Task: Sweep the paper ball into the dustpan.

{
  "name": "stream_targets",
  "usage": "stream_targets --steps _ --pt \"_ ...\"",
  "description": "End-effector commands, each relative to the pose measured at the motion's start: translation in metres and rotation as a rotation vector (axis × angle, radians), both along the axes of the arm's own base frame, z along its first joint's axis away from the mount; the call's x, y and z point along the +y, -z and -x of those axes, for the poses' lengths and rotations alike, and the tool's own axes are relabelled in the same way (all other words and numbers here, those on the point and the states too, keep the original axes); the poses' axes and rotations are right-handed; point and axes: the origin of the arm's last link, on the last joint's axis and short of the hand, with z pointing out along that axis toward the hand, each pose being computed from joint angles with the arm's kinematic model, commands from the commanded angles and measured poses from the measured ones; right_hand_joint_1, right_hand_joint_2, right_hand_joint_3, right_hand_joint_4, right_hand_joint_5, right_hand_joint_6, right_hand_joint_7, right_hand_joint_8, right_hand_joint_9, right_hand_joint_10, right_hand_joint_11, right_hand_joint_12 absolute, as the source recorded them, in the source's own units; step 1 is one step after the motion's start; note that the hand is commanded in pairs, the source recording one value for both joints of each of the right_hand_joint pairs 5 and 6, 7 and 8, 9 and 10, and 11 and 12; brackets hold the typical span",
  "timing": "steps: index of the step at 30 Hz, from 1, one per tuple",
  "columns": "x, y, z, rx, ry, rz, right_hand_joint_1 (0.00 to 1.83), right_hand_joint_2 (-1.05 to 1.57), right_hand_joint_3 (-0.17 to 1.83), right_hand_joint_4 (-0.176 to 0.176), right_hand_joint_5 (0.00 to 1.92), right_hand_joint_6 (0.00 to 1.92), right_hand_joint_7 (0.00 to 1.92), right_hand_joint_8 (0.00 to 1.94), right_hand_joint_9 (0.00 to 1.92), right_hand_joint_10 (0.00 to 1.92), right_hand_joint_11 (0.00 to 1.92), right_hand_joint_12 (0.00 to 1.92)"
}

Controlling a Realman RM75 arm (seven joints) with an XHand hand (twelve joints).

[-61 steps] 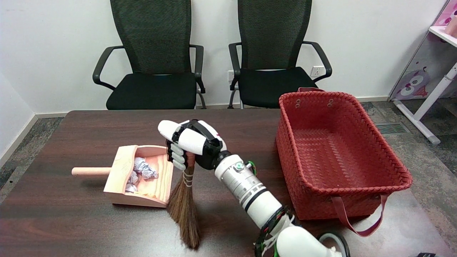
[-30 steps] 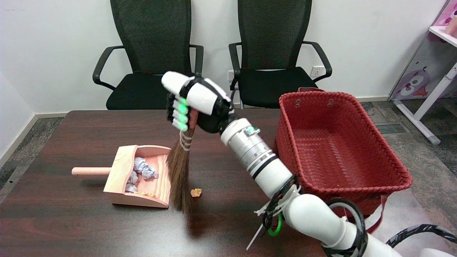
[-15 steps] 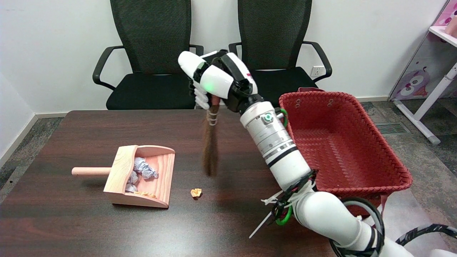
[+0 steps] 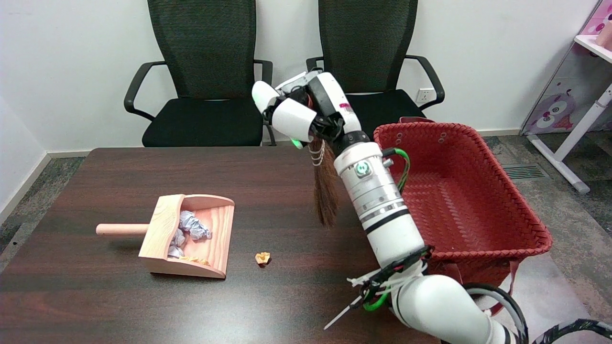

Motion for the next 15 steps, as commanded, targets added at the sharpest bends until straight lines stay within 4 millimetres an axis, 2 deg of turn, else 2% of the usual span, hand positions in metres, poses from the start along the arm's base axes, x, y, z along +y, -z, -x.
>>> stream_targets --steps 1,9,15 --pt "0.018 0.010 0.006 0.066 0.056 0.086 1.07 1.57 0.65 0.029 1.92 1.92 1.92 1.92 1.92 1.92 1.92 1.92" --pt "0.022 0.014 0.011 0.068 0.074 0.075 1.07 1.57 0.64 0.028 1.92 1.92 1.92 1.92 1.92 1.92 1.92 1.92" --pt "0.024 0.030 0.028 0.023 0.148 0.066 1.07 1.57 0.61 0.027 1.92 1.92 1.92 1.92 1.92 1.92 1.92 1.92"
